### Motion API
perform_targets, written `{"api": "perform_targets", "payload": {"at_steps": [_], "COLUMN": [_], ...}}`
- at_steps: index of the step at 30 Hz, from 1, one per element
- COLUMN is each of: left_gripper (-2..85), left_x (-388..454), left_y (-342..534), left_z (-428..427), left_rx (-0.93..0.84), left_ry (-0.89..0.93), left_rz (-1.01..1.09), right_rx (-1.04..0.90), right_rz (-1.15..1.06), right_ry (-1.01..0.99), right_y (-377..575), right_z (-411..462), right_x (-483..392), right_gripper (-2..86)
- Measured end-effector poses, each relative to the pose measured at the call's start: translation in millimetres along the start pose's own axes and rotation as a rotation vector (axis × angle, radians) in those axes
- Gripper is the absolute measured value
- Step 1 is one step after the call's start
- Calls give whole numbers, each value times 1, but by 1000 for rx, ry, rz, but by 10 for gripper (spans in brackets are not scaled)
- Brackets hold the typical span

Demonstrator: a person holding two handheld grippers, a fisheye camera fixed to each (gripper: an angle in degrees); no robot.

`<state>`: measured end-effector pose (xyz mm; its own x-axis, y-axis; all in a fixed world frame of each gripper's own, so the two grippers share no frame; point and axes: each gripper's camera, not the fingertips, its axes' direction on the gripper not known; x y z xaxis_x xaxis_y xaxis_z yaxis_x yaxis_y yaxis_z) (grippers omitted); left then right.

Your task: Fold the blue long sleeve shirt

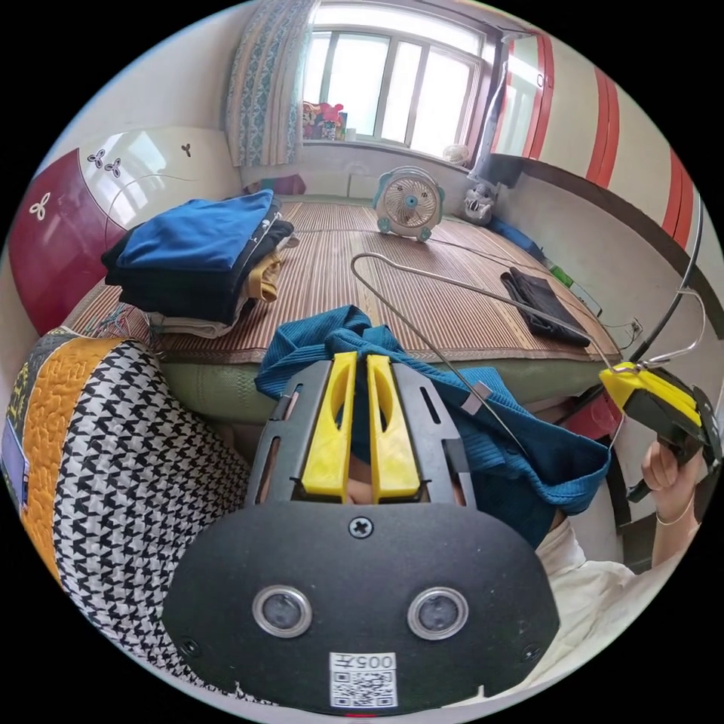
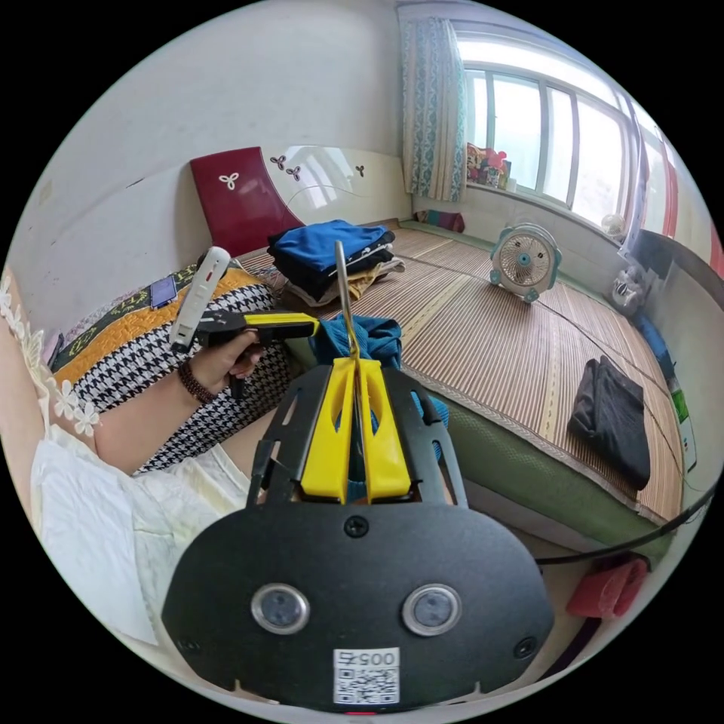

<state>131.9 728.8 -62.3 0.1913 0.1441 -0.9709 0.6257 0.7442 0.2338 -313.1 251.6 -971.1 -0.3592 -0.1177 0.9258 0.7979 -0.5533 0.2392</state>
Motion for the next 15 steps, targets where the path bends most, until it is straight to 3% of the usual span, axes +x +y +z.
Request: {"api": "perform_targets", "payload": {"at_steps": [5, 8, 15], "left_gripper": [51, 53, 104], "left_x": [4, 24, 50], "left_y": [8, 14, 10], "left_z": [-19, -60, -104], "left_rx": [33, 191, 258], "left_ry": [4, -32, 313], "left_rz": [2, 91, 246], "right_rx": [-9, 5, 15], "right_rz": [40, 65, 75], "right_ry": [18, 41, 58], "right_y": [-4, -7, -22], "right_z": [8, 15, 36], "right_x": [8, 10, -3], "right_gripper": [-16, -16, -16]}}
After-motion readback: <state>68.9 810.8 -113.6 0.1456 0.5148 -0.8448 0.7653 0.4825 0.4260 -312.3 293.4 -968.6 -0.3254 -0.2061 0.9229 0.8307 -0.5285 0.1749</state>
